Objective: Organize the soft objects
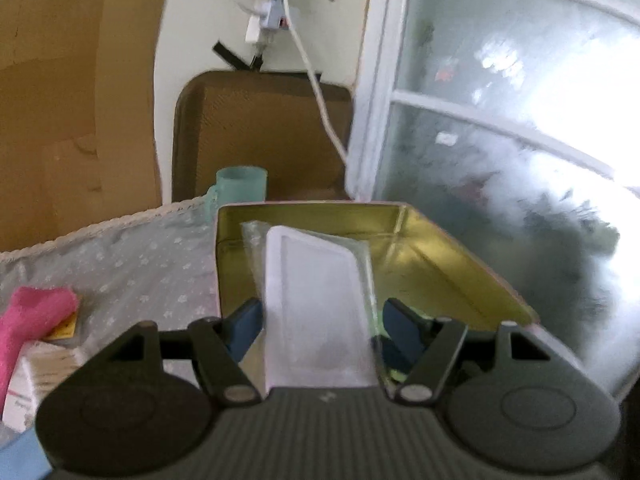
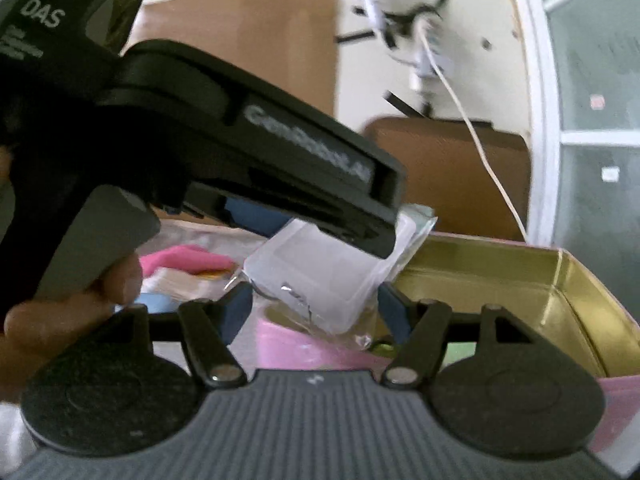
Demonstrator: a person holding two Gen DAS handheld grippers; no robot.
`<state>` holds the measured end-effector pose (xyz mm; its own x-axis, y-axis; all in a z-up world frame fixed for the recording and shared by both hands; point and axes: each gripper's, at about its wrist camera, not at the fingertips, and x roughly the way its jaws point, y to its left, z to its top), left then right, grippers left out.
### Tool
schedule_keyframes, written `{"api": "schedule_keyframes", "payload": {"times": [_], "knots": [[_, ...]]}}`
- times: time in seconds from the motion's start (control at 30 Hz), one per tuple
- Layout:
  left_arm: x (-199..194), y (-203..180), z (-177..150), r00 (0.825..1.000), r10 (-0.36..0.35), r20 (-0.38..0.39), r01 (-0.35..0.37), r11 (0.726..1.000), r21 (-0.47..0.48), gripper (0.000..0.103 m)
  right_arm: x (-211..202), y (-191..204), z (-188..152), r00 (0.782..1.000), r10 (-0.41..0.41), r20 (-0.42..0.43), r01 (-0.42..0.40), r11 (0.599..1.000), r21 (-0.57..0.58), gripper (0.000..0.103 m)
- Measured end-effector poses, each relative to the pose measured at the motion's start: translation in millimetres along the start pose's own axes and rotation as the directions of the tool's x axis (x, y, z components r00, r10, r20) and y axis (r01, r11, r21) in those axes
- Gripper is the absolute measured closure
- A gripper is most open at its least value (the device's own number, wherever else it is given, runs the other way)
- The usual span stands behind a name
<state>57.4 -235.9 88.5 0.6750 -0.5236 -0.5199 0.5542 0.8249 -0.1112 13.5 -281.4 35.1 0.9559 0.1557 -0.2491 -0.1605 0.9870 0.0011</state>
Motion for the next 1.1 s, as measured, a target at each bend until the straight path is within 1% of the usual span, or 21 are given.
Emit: {"api": "schedule_keyframes", "payload": {"times": [0.1, 0.13, 0.2, 0.27, 0.33, 0.47, 0.5, 0.57, 0.6, 0.63, 0.67, 0.73, 0.77, 0.8, 0.83, 0.9, 0.93, 0.97, 1.0, 1.07, 1.1], "knots": [[15, 4, -2, 0.998, 0.049, -0.027, -0.05, 0.998, -0.04, 0.032, 23, -5, -3, 0.994, -0.112, -0.014, 0.111, 0.994, -0.002, 0.029], [14, 6, -4, 0.998, 0.064, -0.021, -0.065, 0.997, -0.053, 0.03, 28, -9, -5, 0.99, -0.142, -0.017, 0.143, 0.99, 0.013, 0.021], [0, 10, -10, 0.998, 0.067, 0.01, -0.066, 0.996, -0.063, 0.027, 23, -20, -8, 0.985, -0.172, -0.019, 0.173, 0.983, 0.065, 0.017], [-20, 15, -17, 0.997, 0.064, 0.042, -0.061, 0.996, -0.068, 0.026, 15, -26, -9, 0.987, -0.163, -0.011, 0.163, 0.979, 0.124, 0.018], [-43, 25, -29, 0.995, 0.067, 0.069, -0.062, 0.996, -0.068, 0.026, 3, -21, -9, 0.987, -0.158, 0.021, 0.154, 0.978, 0.139, 0.017], [-93, 58, -65, 0.991, 0.09, 0.103, -0.077, 0.989, -0.125, 0.021, -16, 7, -13, 0.984, -0.162, 0.077, 0.158, 0.985, 0.065, 0.015], [-106, 69, -77, 0.988, 0.113, 0.105, -0.097, 0.985, -0.145, 0.018, -17, 14, -12, 0.986, -0.148, 0.079, 0.144, 0.988, 0.05, 0.013], [-128, 91, -101, 0.981, 0.17, 0.095, -0.151, 0.972, -0.182, 0.018, -17, 26, -8, 0.99, -0.116, 0.085, 0.114, 0.993, 0.03, 0.005], [-139, 104, -114, 0.974, 0.208, 0.085, -0.188, 0.961, -0.203, 0.018, -19, 34, -5, 0.992, -0.083, 0.097, 0.081, 0.996, 0.024, 0.0], [-151, 114, -126, 0.966, 0.247, 0.078, -0.224, 0.948, -0.225, 0.018, -22, 41, -2, 0.992, -0.038, 0.12, 0.035, 0.999, 0.026, 0.0], [-163, 126, -137, 0.955, 0.288, 0.072, -0.262, 0.932, -0.251, 0.018, -26, 51, -2, 0.987, 0.018, 0.163, -0.024, 0.999, 0.032, 0.0], [-187, 152, -155, 0.925, 0.376, 0.059, -0.338, 0.882, -0.327, 0.018, -29, 66, -2, 0.962, 0.104, 0.254, -0.118, 0.992, 0.041, 0.0], [-201, 167, -164, 0.906, 0.419, 0.058, -0.37, 0.851, -0.373, 0.018, -26, 77, 1, 0.957, 0.16, 0.243, -0.171, 0.985, 0.023, 0.0], [-211, 178, -169, 0.886, 0.46, 0.058, -0.4, 0.822, -0.405, 0.018, -17, 93, 7, 0.957, 0.224, 0.187, -0.227, 0.974, -0.007, 0.0], [-220, 189, -174, 0.859, 0.509, 0.052, -0.441, 0.788, -0.429, 0.018, -7, 108, 11, 0.956, 0.265, 0.129, -0.262, 0.964, -0.034, 0.0], [-233, 209, -180, 0.779, 0.627, 0.017, -0.549, 0.694, -0.466, 0.018, 15, 142, 15, 0.937, 0.348, 0.032, -0.345, 0.936, -0.073, 0.0], [-237, 219, -183, 0.74, 0.673, -0.003, -0.588, 0.644, -0.488, 0.018, 28, 161, 15, 0.917, 0.398, -0.014, -0.398, 0.913, -0.085, 0.0], [-240, 229, -187, 0.711, 0.703, -0.025, -0.612, 0.601, -0.513, 0.018, 38, 177, 16, 0.901, 0.43, -0.054, -0.433, 0.896, -0.097, 0.0], [-242, 239, -191, 0.69, 0.722, -0.05, -0.624, 0.558, -0.547, 0.018, 50, 196, 16, 0.886, 0.452, -0.103, -0.463, 0.879, -0.116, 0.003], [-243, 250, -206, 0.669, 0.739, -0.075, -0.621, 0.501, -0.602, 0.019, 73, 235, 16, 0.857, 0.478, -0.195, -0.508, 0.845, -0.164, 0.009], [-247, 254, -210, 0.671, 0.736, -0.087, -0.606, 0.476, -0.638, 0.024, 84, 252, 17, 0.844, 0.485, -0.23, -0.527, 0.828, -0.192, 0.012]]}}
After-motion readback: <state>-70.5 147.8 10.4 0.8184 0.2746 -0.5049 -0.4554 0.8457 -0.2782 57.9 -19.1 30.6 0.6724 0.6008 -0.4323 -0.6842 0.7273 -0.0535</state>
